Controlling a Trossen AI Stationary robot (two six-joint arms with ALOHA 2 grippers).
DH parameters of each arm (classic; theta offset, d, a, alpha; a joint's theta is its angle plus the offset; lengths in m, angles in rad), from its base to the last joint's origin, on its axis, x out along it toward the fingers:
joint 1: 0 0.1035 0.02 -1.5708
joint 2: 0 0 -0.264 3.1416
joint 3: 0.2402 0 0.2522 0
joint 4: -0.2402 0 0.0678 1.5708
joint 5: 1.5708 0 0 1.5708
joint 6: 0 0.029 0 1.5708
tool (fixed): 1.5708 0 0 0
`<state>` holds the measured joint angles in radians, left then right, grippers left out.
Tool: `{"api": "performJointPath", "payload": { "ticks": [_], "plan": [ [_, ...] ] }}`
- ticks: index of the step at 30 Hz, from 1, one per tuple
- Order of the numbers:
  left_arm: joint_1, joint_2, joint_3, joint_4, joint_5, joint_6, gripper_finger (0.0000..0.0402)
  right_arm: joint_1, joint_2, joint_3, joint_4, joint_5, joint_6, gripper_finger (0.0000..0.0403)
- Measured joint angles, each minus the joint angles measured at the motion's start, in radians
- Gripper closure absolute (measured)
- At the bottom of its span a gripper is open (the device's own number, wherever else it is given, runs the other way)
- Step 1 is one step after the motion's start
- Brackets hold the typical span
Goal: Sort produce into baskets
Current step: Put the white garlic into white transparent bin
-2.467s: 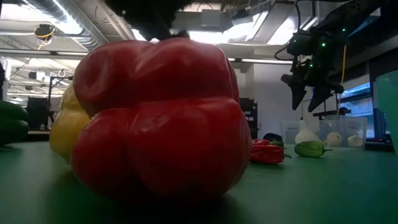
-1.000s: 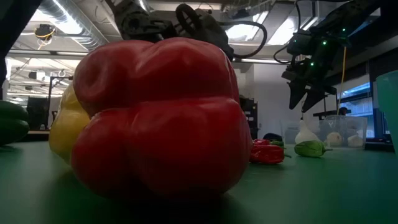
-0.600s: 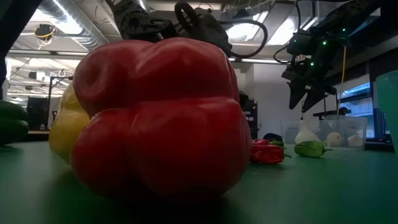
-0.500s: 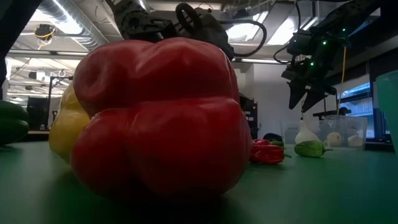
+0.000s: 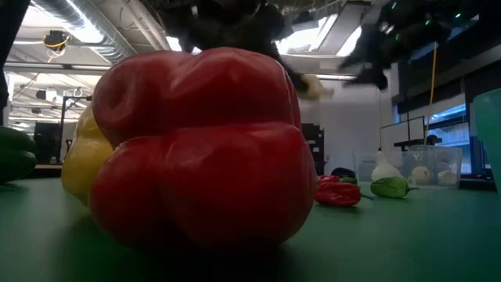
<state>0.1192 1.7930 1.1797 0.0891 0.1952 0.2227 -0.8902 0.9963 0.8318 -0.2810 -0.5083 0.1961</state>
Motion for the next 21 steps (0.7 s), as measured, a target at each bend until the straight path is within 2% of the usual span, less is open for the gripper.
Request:
{"api": "performJointPath", "payload": {
  "ticks": [3,9,12,15,21],
  "plan": [
    [0.069,-0.061,0.000,0.089,-0.022,-0.263,0.0254,0.001,-0.070,0.001,0.127,-0.090,0.014,0.0143],
    [0.190,-0.117,0.001,0.335,-0.035,-0.868,0.0254,0.002,-0.187,0.001,0.267,-0.095,-0.031,0.0143],
    [0.217,-0.118,0.001,0.479,-0.038,-1.092,0.0254,0.035,-0.209,0.001,0.346,-0.079,-0.061,0.0143],
    [0.220,-0.118,0.001,0.568,-0.041,-1.189,0.0254,0.096,-0.204,0.001,0.390,-0.040,-0.097,0.0143],
    [0.211,-0.119,0.001,0.684,-0.067,-1.266,0.0254,0.238,-0.162,0.001,0.401,0.074,-0.217,0.0143]
  ]
}}
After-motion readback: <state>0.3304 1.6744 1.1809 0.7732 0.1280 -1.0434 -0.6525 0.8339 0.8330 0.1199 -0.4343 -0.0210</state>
